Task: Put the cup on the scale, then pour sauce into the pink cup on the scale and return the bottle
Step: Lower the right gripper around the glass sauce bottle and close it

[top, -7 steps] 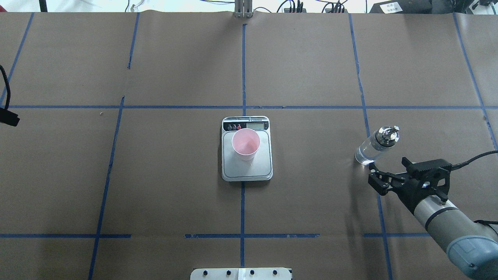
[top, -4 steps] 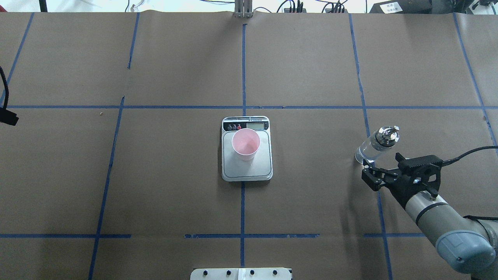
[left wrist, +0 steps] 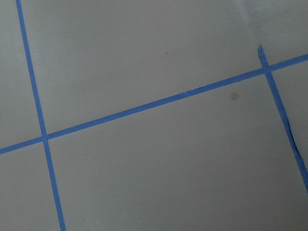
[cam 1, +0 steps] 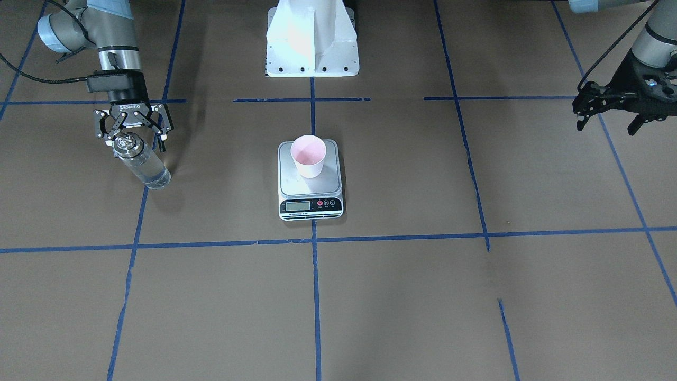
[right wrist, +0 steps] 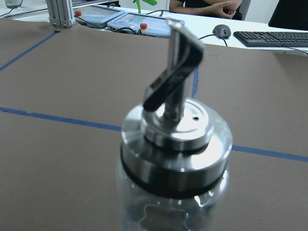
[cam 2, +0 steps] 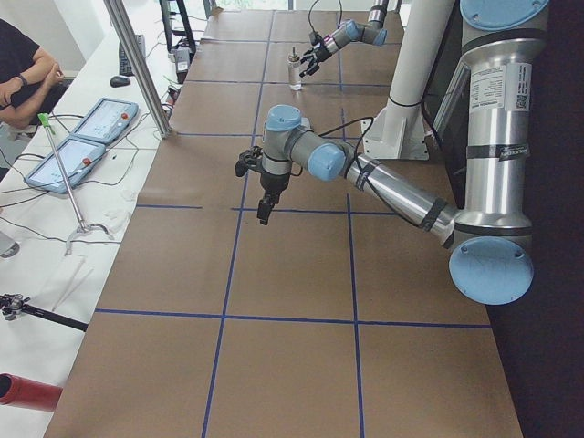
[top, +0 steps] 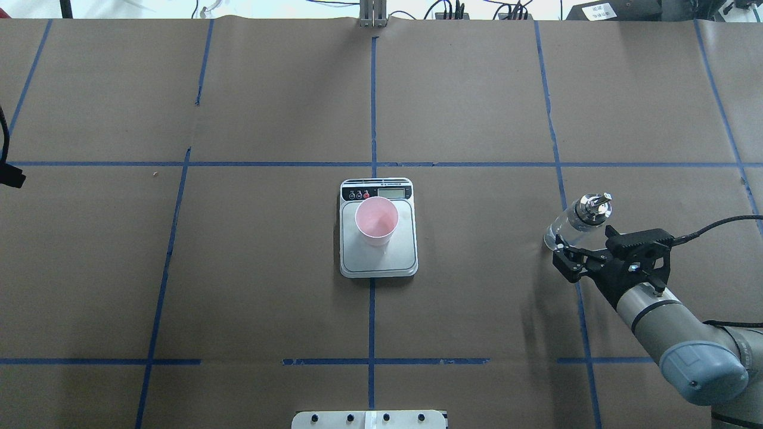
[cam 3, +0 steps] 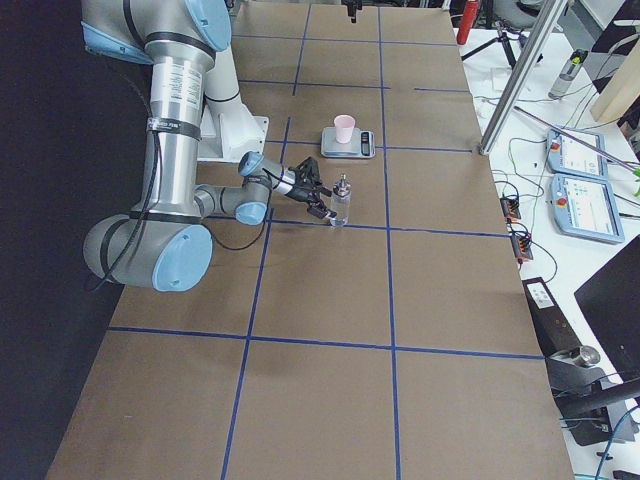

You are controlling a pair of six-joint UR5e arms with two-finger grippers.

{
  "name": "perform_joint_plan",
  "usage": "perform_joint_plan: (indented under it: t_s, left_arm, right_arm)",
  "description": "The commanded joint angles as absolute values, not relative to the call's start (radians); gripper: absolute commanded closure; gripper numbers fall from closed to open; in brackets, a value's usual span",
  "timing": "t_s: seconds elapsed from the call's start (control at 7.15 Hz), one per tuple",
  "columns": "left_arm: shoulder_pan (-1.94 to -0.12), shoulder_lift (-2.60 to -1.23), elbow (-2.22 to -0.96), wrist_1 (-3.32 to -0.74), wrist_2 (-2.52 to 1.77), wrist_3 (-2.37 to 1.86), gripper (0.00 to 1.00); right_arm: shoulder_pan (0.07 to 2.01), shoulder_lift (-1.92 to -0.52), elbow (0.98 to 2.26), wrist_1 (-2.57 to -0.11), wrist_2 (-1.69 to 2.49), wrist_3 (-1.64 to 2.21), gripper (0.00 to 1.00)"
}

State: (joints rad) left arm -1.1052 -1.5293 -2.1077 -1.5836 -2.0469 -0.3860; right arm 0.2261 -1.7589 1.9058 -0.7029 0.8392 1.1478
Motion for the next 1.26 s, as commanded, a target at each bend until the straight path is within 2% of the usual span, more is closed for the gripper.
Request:
perform_joint_plan:
  t_s: [0.0,0.14,0.42,0.98,1.12]
  left_arm:
    - [-1.108,-1.532,-2.106,-1.583,-2.046,-0.387,0.0]
    - [-1.108,-1.534,-2.108,-1.583,-2.048,-0.388,0.0]
    - [-1.109,-1.536,-2.108,-1.583,-2.046,-0.391,0.0]
    - [-1.114,-1.54,-2.108,-1.583,-2.048,-0.397,0.0]
    - [-1.115,-1.54,-2.109,-1.582,-2.048,-0.397,0.0]
  right_arm:
    - [0.241,-1.756,1.904,-0.704,0.842,1.137,0.0]
    - [0.245,-1.752,1.904,-0.706,0.845,1.138,0.0]
    - [0.259,-1.656,1.838,-0.706,0.85,1.127,0.0]
    - [0.291,-1.655,1.835,-0.704,0.88,1.106,0.0]
    - [0.299,-1.654,1.835,-0.704,0.89,1.104,0.48]
